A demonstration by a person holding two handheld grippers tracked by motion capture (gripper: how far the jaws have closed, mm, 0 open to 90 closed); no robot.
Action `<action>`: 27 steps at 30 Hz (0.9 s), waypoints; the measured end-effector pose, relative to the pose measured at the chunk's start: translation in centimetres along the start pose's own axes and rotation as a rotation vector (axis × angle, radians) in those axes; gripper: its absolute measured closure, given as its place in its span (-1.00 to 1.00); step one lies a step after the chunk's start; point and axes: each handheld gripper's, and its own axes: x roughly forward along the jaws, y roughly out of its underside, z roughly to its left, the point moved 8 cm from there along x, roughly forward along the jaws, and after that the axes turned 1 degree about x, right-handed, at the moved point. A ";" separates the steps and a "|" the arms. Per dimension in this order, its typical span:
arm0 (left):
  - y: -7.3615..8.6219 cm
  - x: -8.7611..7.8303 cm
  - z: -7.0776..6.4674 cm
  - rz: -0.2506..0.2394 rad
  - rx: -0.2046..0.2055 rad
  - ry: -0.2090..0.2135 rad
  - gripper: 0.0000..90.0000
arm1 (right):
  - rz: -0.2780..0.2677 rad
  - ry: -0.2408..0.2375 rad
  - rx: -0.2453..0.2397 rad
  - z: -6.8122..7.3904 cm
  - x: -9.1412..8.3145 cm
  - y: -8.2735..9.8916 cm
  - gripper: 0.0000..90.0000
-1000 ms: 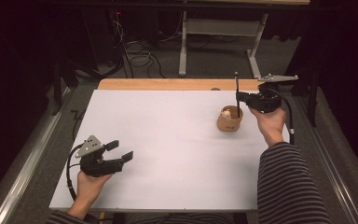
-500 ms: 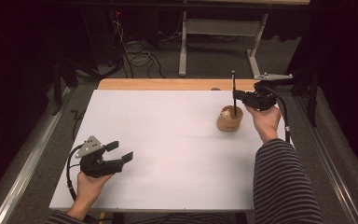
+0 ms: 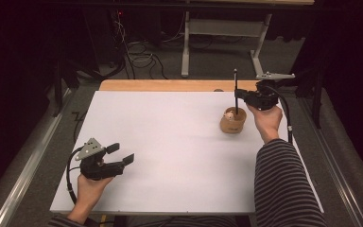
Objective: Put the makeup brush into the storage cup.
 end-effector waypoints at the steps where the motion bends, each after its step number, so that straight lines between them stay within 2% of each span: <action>1: 0.0 0.0 0.0 0.002 0.003 0.001 -0.43 | 0.001 0.002 0.000 0.0 0.1 0.0 0.91; 5: 0.1 -0.1 0.0 0.000 -0.002 0.000 -0.43 | 0.013 0.002 0.004 -0.1 0.5 0.4 0.91; 10: 0.0 -0.1 0.0 -0.001 -0.002 -0.002 -0.43 | 0.003 0.015 -0.003 -0.3 0.6 0.3 0.91; 17: 0.1 -0.1 0.0 0.002 0.000 -0.002 -0.43 | 0.030 0.039 -0.011 -0.6 1.3 1.2 0.91; 27: 0.1 -0.2 0.0 0.003 0.002 -0.003 -0.43 | 0.050 0.056 0.004 -1.2 1.7 1.9 0.91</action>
